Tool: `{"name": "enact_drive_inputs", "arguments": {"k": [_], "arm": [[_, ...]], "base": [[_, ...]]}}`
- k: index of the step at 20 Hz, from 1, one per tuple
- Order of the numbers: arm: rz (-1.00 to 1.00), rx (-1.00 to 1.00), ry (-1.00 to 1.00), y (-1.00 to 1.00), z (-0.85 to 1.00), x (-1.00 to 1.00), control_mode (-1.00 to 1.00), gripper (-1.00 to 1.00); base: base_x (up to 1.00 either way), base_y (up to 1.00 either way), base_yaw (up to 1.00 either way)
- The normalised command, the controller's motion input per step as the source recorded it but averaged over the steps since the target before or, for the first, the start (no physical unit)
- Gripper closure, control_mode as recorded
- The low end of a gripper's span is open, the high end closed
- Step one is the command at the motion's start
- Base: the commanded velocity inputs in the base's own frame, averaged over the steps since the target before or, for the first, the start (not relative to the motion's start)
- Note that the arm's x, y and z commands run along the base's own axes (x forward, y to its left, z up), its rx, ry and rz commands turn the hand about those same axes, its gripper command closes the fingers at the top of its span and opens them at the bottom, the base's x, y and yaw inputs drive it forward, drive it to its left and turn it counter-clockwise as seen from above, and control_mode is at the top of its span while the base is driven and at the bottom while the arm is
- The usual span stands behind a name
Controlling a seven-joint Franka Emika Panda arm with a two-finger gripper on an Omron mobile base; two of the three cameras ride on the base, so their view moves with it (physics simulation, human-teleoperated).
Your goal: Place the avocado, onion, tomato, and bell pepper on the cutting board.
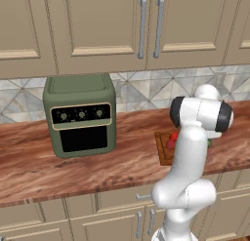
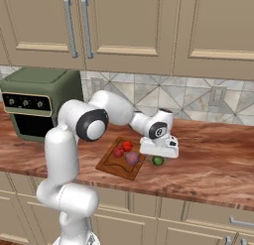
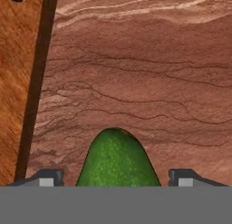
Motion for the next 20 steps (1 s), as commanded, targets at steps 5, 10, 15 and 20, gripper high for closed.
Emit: {"name": "enact_drive_inputs", "arguments": {"k": [5, 10, 15, 20], "arm": [[0.00, 0.00, -0.06, 0.00, 0.50, -0.26, -1.00, 1.00], [0.00, 0.00, -0.04, 0.38, 0.70, -0.58, -1.00, 1.00], [0.00, 0.00, -0.03, 0.77, 0.56, -0.78, -1.00, 1.00], [0.00, 0.00, -0.05, 0.98, 0.39, -0.68, -1.00, 1.00]], "base": [[0.00, 0.00, 0.00], [0.00, 0.00, 0.00], [0.00, 0.00, 0.00], [0.00, 0.00, 0.00]]}}
